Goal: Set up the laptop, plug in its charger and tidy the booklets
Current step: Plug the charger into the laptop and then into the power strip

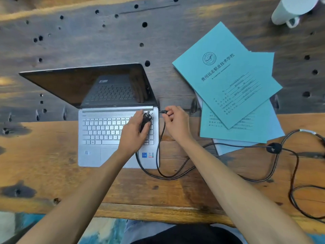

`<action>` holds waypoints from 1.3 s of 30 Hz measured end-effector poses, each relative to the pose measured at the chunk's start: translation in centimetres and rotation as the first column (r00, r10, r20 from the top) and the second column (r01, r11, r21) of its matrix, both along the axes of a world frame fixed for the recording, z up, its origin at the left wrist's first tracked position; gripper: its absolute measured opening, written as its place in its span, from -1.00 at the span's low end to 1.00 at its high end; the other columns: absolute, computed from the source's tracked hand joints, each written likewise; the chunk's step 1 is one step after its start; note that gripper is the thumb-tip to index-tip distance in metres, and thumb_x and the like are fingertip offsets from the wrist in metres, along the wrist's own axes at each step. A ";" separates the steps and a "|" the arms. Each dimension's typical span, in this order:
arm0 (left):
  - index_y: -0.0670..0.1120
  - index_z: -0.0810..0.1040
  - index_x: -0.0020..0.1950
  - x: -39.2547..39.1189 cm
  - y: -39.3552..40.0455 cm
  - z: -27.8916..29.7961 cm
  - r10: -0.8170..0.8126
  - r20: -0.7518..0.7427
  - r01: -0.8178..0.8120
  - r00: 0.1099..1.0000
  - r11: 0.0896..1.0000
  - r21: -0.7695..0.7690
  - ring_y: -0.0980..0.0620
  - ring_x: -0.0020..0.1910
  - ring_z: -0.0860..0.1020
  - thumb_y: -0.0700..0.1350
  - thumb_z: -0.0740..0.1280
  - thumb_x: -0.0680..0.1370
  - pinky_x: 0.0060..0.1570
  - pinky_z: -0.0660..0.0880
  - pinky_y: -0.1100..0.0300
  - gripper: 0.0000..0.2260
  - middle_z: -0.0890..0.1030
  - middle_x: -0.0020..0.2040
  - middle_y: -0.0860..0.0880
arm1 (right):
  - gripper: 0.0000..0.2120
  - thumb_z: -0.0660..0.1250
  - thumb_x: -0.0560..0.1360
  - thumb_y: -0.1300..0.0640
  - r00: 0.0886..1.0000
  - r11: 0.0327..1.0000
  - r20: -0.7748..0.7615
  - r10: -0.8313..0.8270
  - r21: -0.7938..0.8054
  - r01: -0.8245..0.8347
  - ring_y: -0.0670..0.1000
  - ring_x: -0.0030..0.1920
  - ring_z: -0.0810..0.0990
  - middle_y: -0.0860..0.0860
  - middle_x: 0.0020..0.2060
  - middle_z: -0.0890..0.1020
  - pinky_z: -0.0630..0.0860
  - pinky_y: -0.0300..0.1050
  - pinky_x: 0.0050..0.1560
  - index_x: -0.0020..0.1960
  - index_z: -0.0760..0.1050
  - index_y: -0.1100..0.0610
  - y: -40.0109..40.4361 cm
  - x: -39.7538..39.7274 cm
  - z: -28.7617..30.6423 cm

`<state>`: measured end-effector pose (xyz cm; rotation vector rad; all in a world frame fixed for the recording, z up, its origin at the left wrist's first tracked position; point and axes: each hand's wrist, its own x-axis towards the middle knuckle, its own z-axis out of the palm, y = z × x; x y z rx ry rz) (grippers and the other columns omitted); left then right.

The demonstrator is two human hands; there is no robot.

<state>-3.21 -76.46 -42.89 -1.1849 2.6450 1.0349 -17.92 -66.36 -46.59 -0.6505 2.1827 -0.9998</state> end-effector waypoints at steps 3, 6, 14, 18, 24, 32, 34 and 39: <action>-0.07 0.45 0.41 0.1 0.1 -0.3 0.035 -0.017 -0.035 0.999 0.999 -0.007 -0.03 0.30 0.52 -0.01 0.29 0.63 0.19 0.43 0.20 -0.64 0.55 0.39 -0.06 | -0.77 0.45 0.56 0.14 1.000 1.000 0.009 0.002 0.003 -0.002 -0.19 -0.28 0.55 0.02 -0.05 0.64 0.50 -0.40 -0.06 0.21 0.63 0.15 0.2 -0.1 -0.2; 0.04 0.42 0.37 0.2 0.2 -0.4 0.034 -0.047 -0.035 0.998 0.999 -0.018 0.00 0.23 0.55 0.02 0.27 0.63 0.10 0.50 0.17 -0.69 0.57 0.35 -0.01 | -0.76 0.46 0.55 0.13 0.999 1.000 0.044 -0.021 0.011 0.020 -0.20 -0.28 0.58 0.02 -0.07 0.67 0.42 -0.54 -0.13 0.21 0.64 0.13 0.3 -0.4 -0.3; -0.04 0.44 0.46 0.4 0.4 -0.9 0.052 -0.036 -0.052 0.998 0.999 -0.008 -0.02 0.48 0.38 -0.02 0.29 0.63 0.45 0.34 -0.15 -0.60 0.49 0.46 0.00 | -0.73 0.46 0.55 0.15 0.998 0.999 0.039 -0.044 -0.021 0.045 -0.05 -0.19 0.66 0.05 -0.04 0.70 0.64 -0.19 0.03 0.24 0.64 0.17 0.2 -0.1 0.0; -0.11 0.43 0.48 0.4 0.2 -1.2 0.028 0.016 -0.028 0.999 1.000 -0.013 -0.10 0.54 0.31 -0.03 0.29 0.63 0.55 0.07 -0.07 -0.57 0.42 0.52 -0.11 | -0.71 0.50 0.53 0.11 0.993 0.993 0.024 -0.112 -0.037 0.113 -0.01 -0.11 0.69 0.07 -0.07 0.73 0.64 -0.08 0.06 0.21 0.65 0.20 0.4 0.7 -0.2; -0.18 0.41 0.50 0.3 0.4 -1.7 -0.028 0.068 0.030 0.997 0.999 -0.033 -0.08 0.59 0.20 -0.06 0.29 0.64 0.55 0.02 -0.09 -0.55 0.32 0.56 -0.15 | -0.71 0.49 0.53 0.20 0.983 0.978 0.039 -0.178 -0.102 0.181 0.02 -0.12 0.67 0.14 -0.06 0.69 0.57 -0.34 -0.02 0.22 0.65 0.27 0.7 2.0 -0.2; -0.19 0.38 0.53 0.3 0.2 -1.7 -0.052 0.064 0.054 0.997 0.998 -0.032 -0.12 0.59 0.18 -0.07 0.32 0.64 0.56 0.03 -0.13 -0.52 0.29 0.56 -0.18 | -0.66 0.39 0.55 0.37 0.973 0.972 0.149 -0.177 -0.126 0.196 0.08 -0.07 0.63 0.18 0.02 0.59 0.57 -0.30 -0.01 0.32 0.58 0.31 1.0 3.1 -0.1; -0.19 0.36 0.54 0.3 0.2 -1.8 -0.073 0.077 0.076 0.994 0.996 -0.038 -0.13 0.59 0.17 -0.07 0.31 0.65 0.55 0.03 -0.13 -0.52 0.28 0.57 -0.19 | -0.63 0.37 0.54 0.40 0.971 0.972 0.168 -0.170 -0.135 0.193 0.05 -0.04 0.61 0.19 0.04 0.59 0.60 -0.18 0.04 0.34 0.56 0.31 1.1 3.4 -0.1; -0.19 0.33 0.55 0.4 0.2 -2.0 -0.095 0.092 0.100 0.991 0.994 -0.048 -0.15 0.60 0.15 -0.07 0.30 0.65 0.54 -0.01 -0.06 -0.50 0.26 0.58 -0.20 | -0.58 0.32 0.55 0.45 0.969 0.975 0.183 -0.164 -0.121 0.188 -0.03 0.08 0.56 0.13 0.11 0.55 0.57 -0.20 0.18 0.40 0.50 0.32 1.1 3.8 0.0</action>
